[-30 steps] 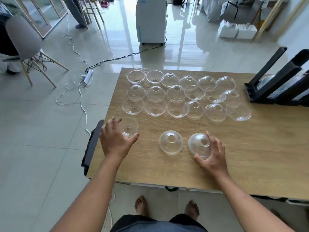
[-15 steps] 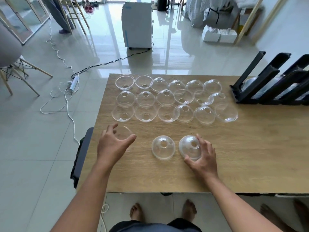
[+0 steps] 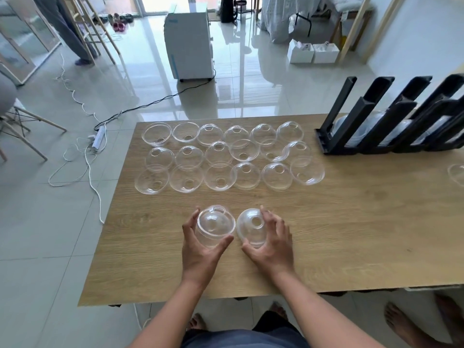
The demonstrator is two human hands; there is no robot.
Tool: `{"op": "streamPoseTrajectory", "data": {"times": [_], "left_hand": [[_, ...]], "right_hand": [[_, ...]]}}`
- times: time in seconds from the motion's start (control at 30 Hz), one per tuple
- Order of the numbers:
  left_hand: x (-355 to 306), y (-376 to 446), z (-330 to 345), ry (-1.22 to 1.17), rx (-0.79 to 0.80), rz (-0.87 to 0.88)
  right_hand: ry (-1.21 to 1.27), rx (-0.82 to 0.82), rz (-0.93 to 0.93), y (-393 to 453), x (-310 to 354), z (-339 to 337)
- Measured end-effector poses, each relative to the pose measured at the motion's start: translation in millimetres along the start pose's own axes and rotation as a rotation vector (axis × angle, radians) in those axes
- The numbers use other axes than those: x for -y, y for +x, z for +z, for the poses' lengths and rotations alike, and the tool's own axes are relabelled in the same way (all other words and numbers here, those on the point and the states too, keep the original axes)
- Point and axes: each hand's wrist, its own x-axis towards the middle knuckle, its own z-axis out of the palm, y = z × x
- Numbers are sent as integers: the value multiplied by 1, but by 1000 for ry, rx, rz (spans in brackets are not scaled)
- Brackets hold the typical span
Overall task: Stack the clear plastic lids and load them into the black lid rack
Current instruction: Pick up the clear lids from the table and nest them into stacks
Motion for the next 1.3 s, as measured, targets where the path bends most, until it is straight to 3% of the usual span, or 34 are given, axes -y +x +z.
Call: {"op": "streamPoseTrajectory", "data": {"times": [0.4, 0.83, 1.1, 1.3], "left_hand": [[22, -7, 5, 394, 114, 51], [18, -5, 6, 414, 109, 31], [24, -1, 6, 472, 102, 190], [25, 1, 4, 483, 85, 148]], "right_hand": [[-5, -18, -20, 1, -4, 4], [27, 17, -38, 4, -10, 3], [33, 8, -9, 4, -12, 5], [107, 80, 17, 6, -13, 0]]}}
